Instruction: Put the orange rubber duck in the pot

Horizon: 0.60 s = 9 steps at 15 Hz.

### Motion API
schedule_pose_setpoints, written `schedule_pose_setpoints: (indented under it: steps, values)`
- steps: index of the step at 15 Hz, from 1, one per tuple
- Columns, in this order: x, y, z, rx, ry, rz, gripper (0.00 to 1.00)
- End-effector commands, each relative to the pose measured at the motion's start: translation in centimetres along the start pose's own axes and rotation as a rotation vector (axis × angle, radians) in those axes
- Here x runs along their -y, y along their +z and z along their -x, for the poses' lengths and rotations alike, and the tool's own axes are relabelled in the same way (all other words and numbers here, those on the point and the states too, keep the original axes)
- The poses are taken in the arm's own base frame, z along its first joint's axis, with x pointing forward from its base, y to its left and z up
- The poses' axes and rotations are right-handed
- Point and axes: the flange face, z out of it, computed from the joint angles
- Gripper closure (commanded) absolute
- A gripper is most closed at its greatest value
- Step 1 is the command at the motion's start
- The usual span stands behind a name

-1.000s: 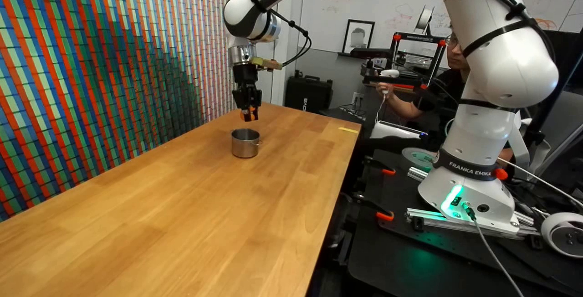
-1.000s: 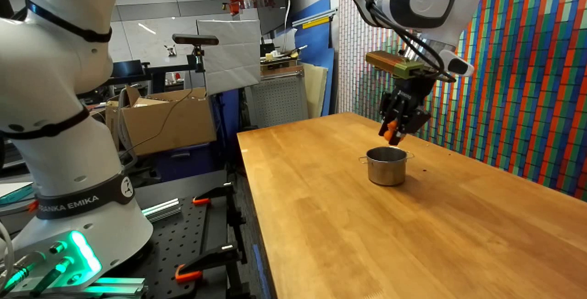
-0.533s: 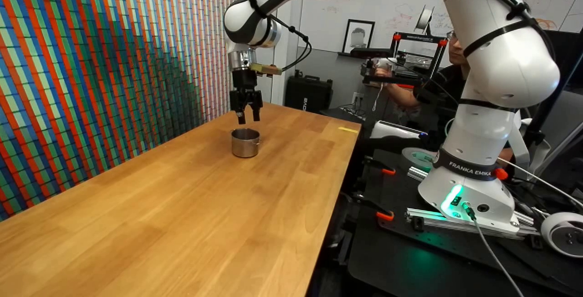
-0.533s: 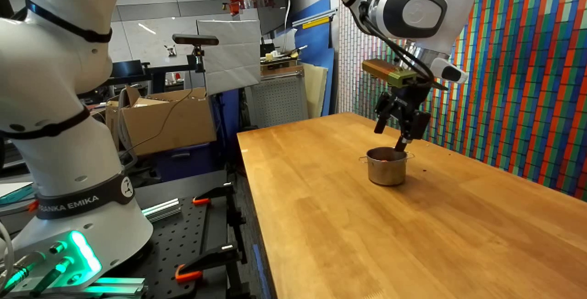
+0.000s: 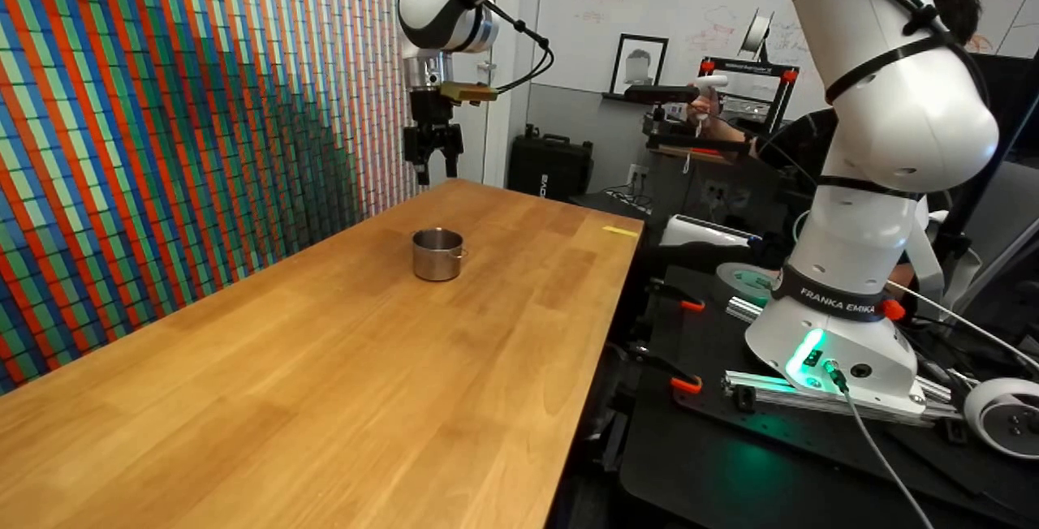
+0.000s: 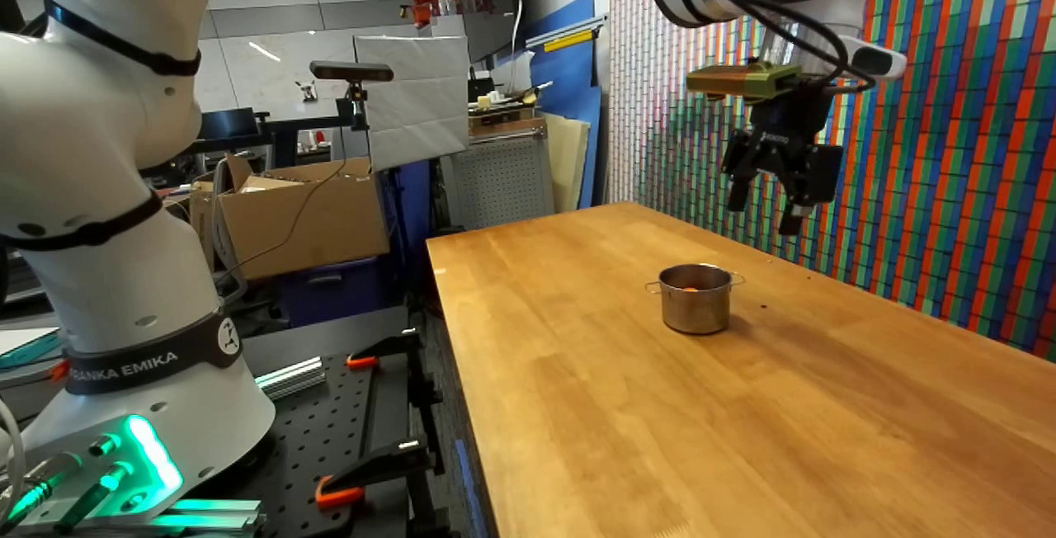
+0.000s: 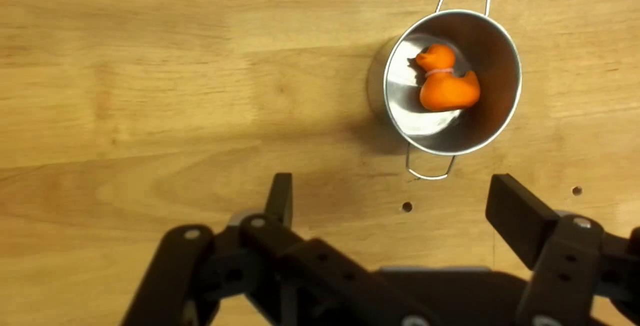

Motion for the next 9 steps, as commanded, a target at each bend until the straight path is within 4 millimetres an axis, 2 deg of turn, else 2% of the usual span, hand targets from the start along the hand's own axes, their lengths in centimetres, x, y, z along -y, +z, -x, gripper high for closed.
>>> schedule_pose_setpoints:
  steps: [1, 4, 5, 9]
  values:
    - [0.1, -4.0, 0.4, -0.023, 0.013, 0.025, 0.0]
    - [0.9, -5.8, 0.9, -0.031, -0.002, 0.002, 0.0]
    - [0.3, -4.1, 0.2, -0.039, -0.004, 0.008, 0.0]
    - [0.8, -5.1, 0.6, -0.037, -0.01, 0.008, 0.0]
